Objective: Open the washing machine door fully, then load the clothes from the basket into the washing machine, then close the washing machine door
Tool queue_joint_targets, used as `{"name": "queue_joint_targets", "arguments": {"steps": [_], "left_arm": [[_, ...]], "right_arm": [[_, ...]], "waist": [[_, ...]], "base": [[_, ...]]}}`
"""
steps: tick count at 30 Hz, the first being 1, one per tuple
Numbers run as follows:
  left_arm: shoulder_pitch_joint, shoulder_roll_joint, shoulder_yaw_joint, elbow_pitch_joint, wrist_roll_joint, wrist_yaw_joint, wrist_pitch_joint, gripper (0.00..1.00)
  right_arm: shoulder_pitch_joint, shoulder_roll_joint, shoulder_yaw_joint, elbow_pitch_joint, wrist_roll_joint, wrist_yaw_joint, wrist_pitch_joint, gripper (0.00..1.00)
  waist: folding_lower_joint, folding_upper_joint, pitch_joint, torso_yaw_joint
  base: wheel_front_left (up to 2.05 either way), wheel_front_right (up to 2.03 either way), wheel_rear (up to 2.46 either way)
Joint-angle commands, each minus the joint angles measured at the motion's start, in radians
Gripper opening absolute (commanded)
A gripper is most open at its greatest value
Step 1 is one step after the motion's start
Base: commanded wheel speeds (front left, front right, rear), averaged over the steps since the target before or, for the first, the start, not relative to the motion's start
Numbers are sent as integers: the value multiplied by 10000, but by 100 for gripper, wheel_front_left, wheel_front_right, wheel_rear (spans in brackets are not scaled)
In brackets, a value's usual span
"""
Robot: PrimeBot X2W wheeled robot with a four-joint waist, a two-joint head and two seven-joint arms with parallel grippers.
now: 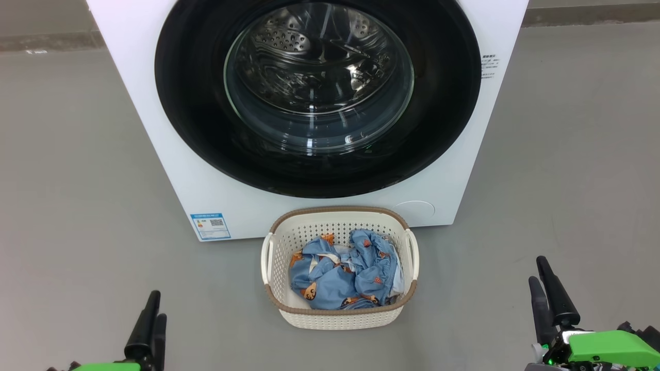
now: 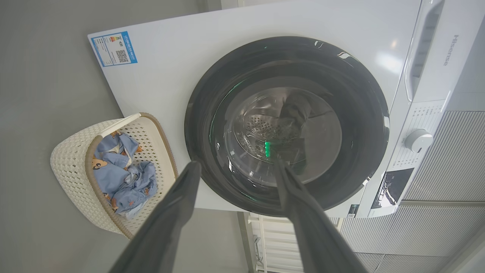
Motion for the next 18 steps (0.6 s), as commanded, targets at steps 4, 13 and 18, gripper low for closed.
{"name": "queue_joint_targets", "arguments": {"steps": [4, 13, 18], "left_arm": [[-523, 246, -24, -447, 296, -10, -213, 100], [-602, 467, -324, -649, 1133, -21, -516, 100], [-654, 558, -474, -761, 1868, -24, -711, 100]], "right_arm": [[-562, -187, 289, -428, -365, 4, -232, 100], [-701, -287, 568, -654, -1121, 6, -504, 100], [-780, -363, 795, -794, -1801, 6, -679, 100]], "waist": [[-1, -1, -6, 2], [-1, -1, -10, -2], [-1, -1, -10, -10]], "base": [[0, 0, 0], [0, 0, 0], [0, 0, 0]]}}
